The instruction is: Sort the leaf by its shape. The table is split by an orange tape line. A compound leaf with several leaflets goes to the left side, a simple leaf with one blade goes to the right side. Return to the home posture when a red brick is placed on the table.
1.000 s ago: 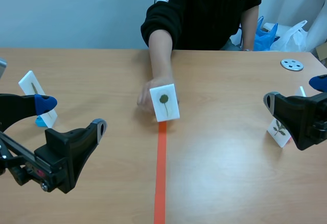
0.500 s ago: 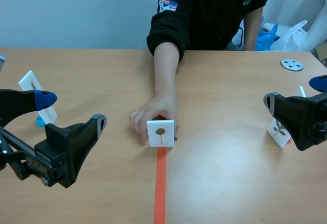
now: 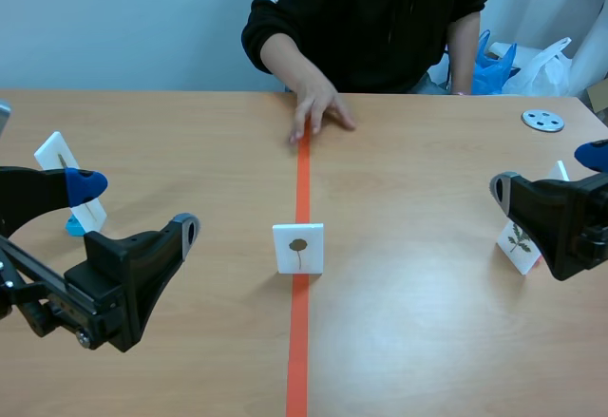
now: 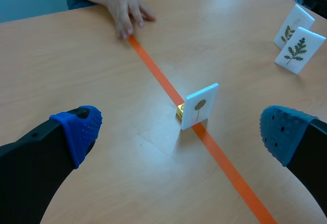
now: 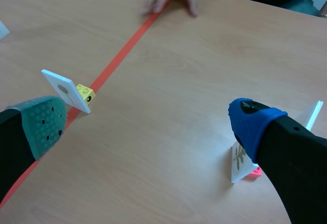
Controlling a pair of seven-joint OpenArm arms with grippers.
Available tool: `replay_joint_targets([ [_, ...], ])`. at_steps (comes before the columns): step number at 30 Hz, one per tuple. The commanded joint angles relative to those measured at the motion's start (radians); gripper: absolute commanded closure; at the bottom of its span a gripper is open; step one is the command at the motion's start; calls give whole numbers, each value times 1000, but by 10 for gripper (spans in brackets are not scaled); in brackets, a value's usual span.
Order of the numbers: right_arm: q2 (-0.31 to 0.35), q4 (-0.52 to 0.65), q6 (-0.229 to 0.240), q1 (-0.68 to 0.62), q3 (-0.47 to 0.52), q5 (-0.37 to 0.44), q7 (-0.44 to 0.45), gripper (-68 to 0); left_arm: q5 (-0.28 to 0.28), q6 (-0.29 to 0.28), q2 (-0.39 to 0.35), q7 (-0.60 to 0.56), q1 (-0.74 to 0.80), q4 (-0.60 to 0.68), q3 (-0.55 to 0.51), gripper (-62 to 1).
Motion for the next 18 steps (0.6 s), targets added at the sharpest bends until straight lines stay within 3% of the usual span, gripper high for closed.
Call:
replay_joint_targets([
  [1,8,23,-5,9,8,7,10,-679,-10,-2,15,-3,-3,8,-2,-623],
  [10,8,23,-5,9,8,7,3,-679,-8,-15,16,-4,-3,7,-2,-623],
  [18,8,23,-5,9,8,7,3,-679,43,-58,16,-3,-3,7,-2,-623],
])
